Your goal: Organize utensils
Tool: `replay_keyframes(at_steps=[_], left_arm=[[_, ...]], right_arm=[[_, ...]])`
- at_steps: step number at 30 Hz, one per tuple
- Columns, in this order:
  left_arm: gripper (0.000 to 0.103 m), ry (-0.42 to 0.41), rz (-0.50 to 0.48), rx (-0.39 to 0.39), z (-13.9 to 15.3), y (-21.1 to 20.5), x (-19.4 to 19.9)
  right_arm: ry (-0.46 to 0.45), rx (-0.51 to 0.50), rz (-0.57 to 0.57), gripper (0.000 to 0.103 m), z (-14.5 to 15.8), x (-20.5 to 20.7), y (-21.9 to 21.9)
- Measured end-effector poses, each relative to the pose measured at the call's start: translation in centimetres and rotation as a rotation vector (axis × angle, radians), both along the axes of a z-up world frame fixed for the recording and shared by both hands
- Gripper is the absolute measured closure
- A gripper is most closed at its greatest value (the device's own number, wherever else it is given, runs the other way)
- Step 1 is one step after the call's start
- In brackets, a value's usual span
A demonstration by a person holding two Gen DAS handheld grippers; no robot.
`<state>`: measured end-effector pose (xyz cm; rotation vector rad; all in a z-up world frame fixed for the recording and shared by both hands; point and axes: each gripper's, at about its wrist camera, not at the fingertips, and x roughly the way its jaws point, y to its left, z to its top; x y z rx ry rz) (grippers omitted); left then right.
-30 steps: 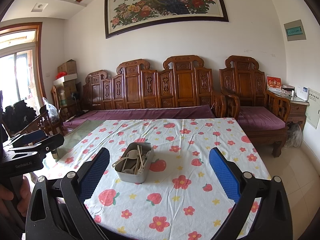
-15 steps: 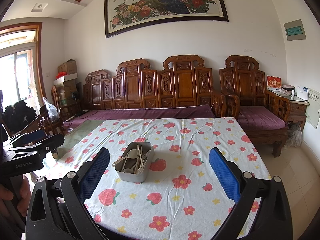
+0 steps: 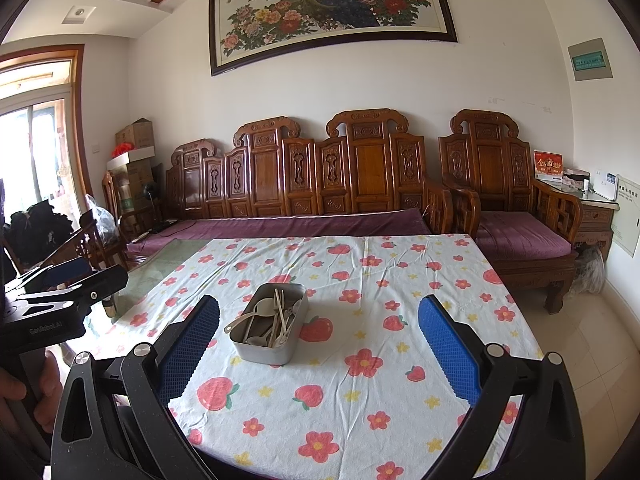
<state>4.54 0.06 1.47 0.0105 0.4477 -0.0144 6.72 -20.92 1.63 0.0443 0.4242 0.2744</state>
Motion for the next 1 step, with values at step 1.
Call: replay_keyframes(at_steps=[1], left_arm=[[0.008,0.000,-0.001,0.000,0.01,0.01,-0.01]], right_arm=[[0.000,-0.001,0.000,0.003,0.00,0.00,-0.01]])
